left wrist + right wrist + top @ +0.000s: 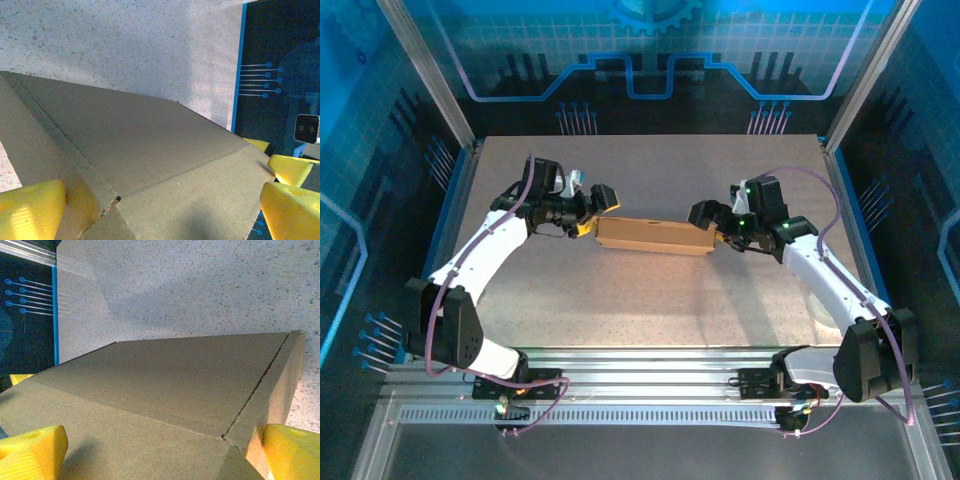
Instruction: Fold the paper box
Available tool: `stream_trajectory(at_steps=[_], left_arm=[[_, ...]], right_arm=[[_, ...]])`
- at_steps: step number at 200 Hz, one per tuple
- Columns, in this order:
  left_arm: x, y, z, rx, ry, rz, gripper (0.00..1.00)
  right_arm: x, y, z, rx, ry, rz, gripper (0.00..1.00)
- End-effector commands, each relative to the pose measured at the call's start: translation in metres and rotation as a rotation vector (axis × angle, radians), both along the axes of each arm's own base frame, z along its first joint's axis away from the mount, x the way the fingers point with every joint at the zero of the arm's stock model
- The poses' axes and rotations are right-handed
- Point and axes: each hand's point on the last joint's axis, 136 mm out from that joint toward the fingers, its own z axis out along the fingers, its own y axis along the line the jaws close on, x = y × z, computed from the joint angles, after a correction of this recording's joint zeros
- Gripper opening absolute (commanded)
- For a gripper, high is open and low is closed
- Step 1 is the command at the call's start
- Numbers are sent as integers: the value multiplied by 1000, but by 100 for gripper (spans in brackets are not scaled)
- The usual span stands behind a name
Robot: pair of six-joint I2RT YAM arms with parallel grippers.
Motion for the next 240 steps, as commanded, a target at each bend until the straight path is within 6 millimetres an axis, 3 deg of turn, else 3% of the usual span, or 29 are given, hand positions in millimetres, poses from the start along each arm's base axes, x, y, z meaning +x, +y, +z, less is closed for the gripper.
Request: stream_trajectory(at_steps=[1,57,95,156,240], left_arm=[[-11,-13,-2,-66,75,-53,99],[-1,-12,-15,-64,127,-50,99],[5,-12,-12,-64,117,-45,99],[8,-11,-15,-57,118,-51,99],[14,-5,-16,-41,103,-38,99]], right_arm=[[1,12,28,71,-34,44,100],[7,14,24,47,3,49,100],[12,11,17,24,18,37,100],[18,-5,3,-58,40,-10,100],[25,-19,7,-59,11,-27,100]])
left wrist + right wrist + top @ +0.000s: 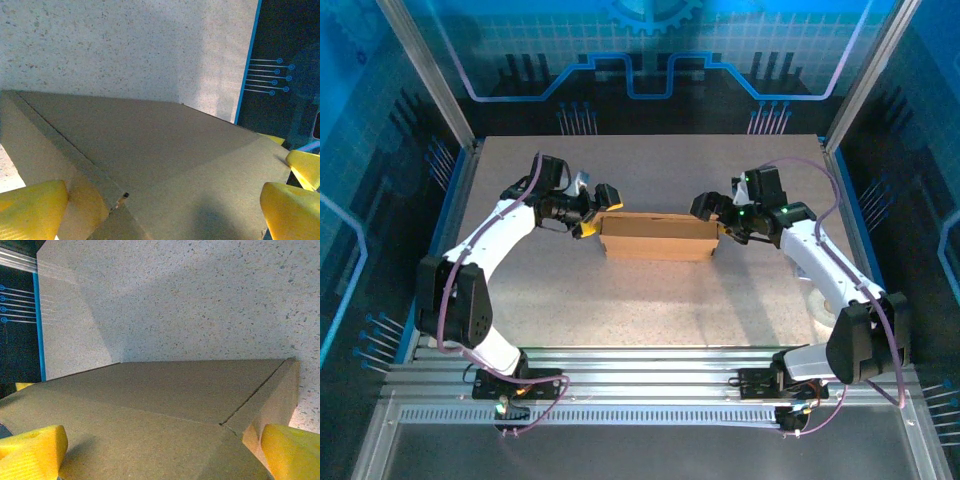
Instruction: Fold the paper box
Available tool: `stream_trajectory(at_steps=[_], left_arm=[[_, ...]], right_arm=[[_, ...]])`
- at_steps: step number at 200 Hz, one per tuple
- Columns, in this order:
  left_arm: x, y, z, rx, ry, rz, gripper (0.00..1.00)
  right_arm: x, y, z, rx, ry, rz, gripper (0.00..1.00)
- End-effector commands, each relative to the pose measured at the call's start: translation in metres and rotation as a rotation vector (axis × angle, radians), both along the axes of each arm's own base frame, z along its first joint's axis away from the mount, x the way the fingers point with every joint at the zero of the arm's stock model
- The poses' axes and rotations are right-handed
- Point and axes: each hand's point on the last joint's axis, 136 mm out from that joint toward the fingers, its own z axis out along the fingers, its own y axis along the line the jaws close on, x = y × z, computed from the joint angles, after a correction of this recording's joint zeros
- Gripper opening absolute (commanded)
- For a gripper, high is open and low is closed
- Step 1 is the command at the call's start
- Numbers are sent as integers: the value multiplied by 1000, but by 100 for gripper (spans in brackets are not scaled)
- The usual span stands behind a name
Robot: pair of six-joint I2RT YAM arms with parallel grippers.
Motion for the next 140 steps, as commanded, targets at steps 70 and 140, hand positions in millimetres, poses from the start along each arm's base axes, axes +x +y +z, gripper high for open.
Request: stream_trajectory(at_steps=[70,140], left_arm=[[4,-3,8,-38,7,-17,99],[13,-2,14,-39,-41,-21,99]], right_arm=[[6,-14,5,6,-23,-8,100],[11,-15,-2,36,-40,-5,100]])
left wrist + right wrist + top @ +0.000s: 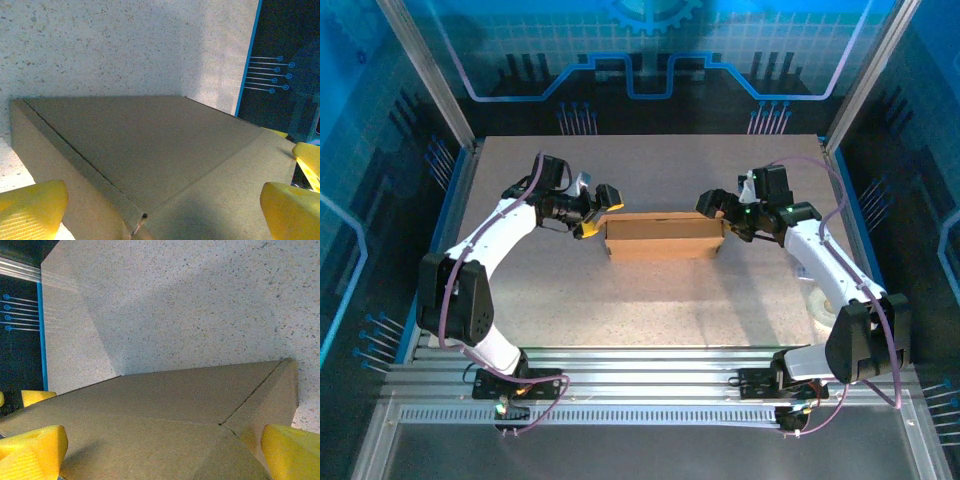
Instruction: Fold the paper box
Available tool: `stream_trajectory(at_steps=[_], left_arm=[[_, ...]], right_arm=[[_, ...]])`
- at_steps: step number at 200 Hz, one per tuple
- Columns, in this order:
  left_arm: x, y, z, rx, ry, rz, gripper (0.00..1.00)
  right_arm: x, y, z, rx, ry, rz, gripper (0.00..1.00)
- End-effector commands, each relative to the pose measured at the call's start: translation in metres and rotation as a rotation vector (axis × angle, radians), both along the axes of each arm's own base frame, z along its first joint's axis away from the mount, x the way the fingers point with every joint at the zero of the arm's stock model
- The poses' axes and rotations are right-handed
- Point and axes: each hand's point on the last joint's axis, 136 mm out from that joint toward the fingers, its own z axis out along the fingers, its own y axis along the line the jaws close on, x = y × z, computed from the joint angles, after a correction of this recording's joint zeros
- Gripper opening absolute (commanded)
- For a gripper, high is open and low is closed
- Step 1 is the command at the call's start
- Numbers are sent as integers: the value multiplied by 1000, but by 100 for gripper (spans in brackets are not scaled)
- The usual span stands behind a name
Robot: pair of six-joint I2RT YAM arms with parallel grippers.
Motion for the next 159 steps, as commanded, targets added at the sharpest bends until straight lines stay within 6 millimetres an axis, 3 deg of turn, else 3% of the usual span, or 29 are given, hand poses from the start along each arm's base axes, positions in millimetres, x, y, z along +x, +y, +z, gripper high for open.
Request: stream_trajectory(at_steps=[1,45,159], left_arm=[[12,0,18,-30,-54,-14,99],[18,-1,18,-44,-52,-12,99],[22,-1,17,-36,-57,-15,99]], right_arm=[[4,-3,-3,24,-17,10,100],[9,-6,-10,64,-3,-12,100],[15,-13,5,157,-53,-13,100]])
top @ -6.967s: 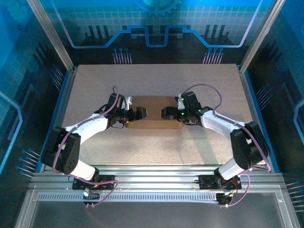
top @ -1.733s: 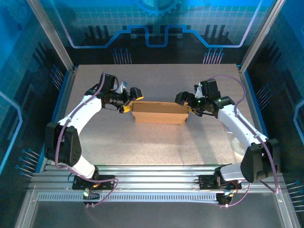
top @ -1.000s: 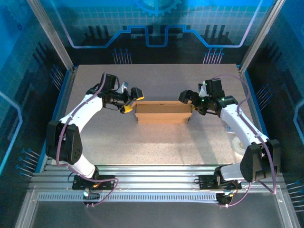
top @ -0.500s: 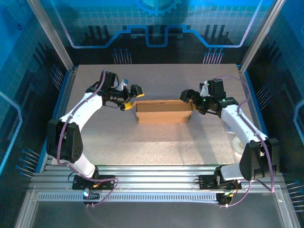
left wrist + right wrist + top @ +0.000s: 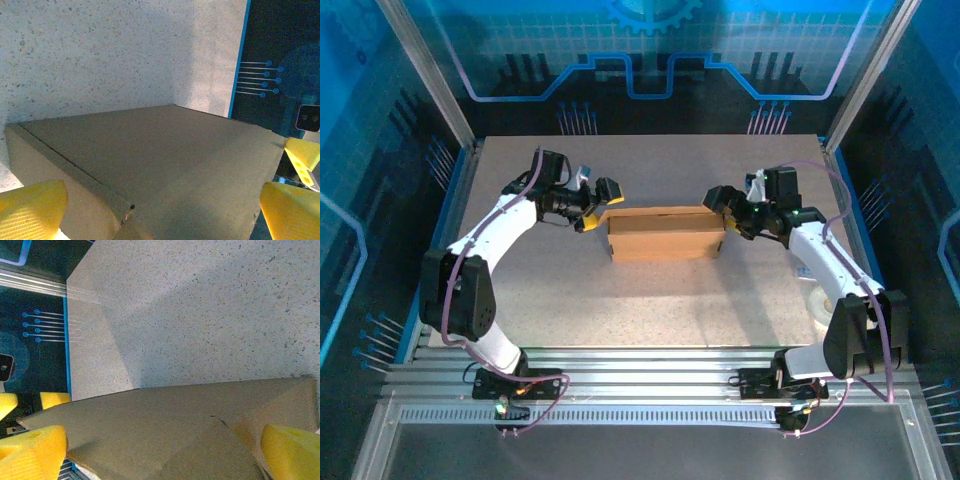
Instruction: Fold the paper box
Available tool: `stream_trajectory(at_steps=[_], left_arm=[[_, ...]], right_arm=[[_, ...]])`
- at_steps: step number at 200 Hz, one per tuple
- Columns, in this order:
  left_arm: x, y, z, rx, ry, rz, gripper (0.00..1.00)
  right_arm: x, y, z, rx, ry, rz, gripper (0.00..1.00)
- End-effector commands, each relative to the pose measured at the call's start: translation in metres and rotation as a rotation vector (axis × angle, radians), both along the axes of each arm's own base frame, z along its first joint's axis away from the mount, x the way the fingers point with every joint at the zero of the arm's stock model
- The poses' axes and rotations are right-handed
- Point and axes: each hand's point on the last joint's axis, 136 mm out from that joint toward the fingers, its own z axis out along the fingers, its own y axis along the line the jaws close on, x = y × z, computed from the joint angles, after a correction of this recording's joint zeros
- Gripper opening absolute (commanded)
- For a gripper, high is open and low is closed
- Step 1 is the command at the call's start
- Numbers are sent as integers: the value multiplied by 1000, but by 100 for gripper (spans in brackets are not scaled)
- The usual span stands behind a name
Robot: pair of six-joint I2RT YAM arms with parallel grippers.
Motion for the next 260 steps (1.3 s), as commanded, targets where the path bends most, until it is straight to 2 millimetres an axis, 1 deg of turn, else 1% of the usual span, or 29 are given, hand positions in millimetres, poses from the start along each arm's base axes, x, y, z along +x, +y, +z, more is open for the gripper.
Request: stream_trajectory(at_steps=[1,23,73,94,105,130,145,162,171,186,201,215,226,240,260], left_arm=[[7,0,9,-16,-23,-16,99],[9,-1,11,-15,-26,-15,99],[8,1,13,4,-36,-20,99],[7,7,12,23,-41,-18,99],[6,12,17,26,-60,-13,99],[1,20,30,64,-128,-19,99],[-7,24,36,104,-163,-39,99],[-15,29,39,152,-182,-52,98],[-18,31,40,169,-194,-56,95],[-26,32,43,181,-215,-70,87],[-33,32,46,204,-237,-93,78],[-40,29,47,236,-258,-127,72],[-44,26,44,292,-270,-160,69],[-49,22,39,377,-287,-201,67],[-49,20,32,442,-299,-223,64]], right_arm=[[1,-2,6,45,-21,8,100],[2,-2,9,76,-35,15,100],[2,-14,8,72,-35,-9,100],[1,-18,11,76,-47,0,100],[-1,-21,13,68,-61,3,100],[-8,-28,26,19,-126,39,100],[-15,-34,30,-54,-145,52,100],[-22,-41,35,-142,-162,63,100],[-25,-45,39,-188,-173,69,96],[-29,-46,44,-239,-190,94,87],[-32,-42,46,-272,-201,140,77],[-36,-31,48,-298,-225,220,69],[-37,-29,46,-357,-221,243,66],[-37,-26,43,-432,-218,270,63],[-34,-24,36,-536,-204,302,62]])
